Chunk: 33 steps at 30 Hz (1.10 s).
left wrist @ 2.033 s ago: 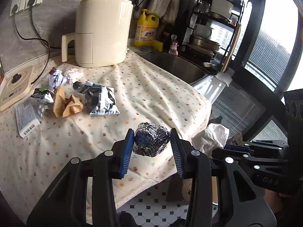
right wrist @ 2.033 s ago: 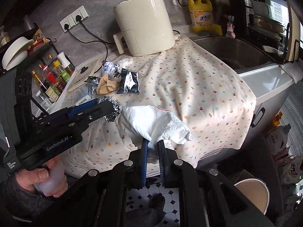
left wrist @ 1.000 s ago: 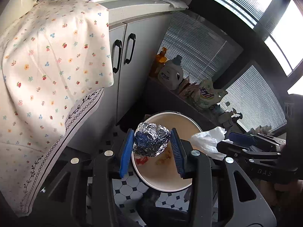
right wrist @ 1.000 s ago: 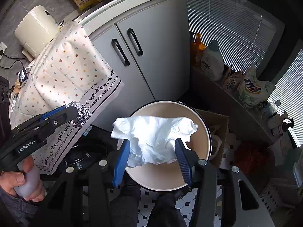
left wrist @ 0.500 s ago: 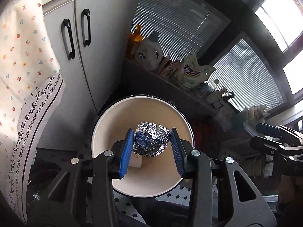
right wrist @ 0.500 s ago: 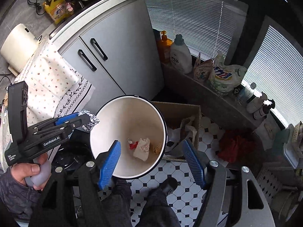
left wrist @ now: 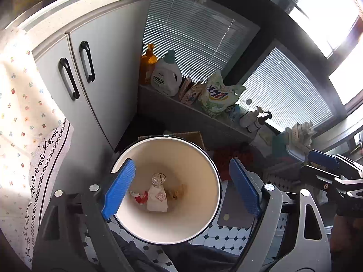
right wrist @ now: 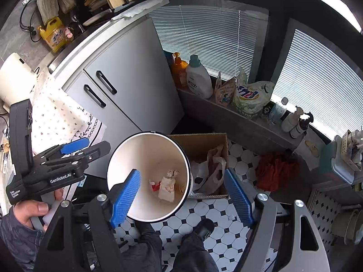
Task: Collect trash
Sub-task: 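Open both tools over the bin to drop the foil and paper, then move both tools back over the remaining trash on the cloth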
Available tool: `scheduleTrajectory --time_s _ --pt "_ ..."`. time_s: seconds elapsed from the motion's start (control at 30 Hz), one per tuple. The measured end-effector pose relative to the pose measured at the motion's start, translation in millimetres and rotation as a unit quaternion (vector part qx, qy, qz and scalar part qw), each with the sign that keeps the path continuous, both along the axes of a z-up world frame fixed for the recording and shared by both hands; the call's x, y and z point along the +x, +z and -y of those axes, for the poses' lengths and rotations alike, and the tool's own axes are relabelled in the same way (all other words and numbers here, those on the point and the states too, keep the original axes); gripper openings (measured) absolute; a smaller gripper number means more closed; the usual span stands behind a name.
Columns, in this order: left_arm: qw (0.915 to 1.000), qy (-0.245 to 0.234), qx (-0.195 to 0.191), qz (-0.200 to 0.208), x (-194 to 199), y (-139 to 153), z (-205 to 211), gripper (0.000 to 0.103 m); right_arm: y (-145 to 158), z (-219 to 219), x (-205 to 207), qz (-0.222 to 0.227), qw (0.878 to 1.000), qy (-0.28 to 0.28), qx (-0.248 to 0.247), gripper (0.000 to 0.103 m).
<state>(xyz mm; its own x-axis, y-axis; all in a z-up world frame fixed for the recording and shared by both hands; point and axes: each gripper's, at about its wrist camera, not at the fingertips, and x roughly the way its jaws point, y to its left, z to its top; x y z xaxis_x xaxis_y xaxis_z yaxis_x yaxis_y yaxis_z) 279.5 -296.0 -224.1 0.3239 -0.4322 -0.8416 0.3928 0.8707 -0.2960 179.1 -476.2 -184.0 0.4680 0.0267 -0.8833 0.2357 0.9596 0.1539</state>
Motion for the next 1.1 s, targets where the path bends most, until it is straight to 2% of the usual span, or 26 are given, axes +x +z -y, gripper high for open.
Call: scheduleTrajectory --time_s 0.1,0.23,0.53,0.77,0.87,1.1 --pt "0.9999 0.009 0.002 0.014 2 19 -16 0.086 11 -10 10 0.016 1.000 -0.005 -0.003 0.083" --pt "0.9983 0.034 0.001 0.047 4 51 -48 0.095 30 -31 25 0.042 0.999 0.000 0.001 0.087" --pt "0.9909 0.098 0.015 0.091 5 99 -138 0.097 65 -93 49 0.093 0.995 0.035 0.014 0.091" --pt "0.9806 0.153 0.022 0.120 -1 123 -199 0.097 90 -155 63 0.125 0.989 0.083 0.004 0.091" --pt "0.9747 0.178 0.030 0.131 -6 131 -223 0.097 99 -180 69 0.141 0.985 0.097 0.000 0.095" --pt "0.9588 0.235 0.033 0.157 -27 147 -291 0.097 108 -240 85 0.163 0.978 0.133 0.003 0.095"
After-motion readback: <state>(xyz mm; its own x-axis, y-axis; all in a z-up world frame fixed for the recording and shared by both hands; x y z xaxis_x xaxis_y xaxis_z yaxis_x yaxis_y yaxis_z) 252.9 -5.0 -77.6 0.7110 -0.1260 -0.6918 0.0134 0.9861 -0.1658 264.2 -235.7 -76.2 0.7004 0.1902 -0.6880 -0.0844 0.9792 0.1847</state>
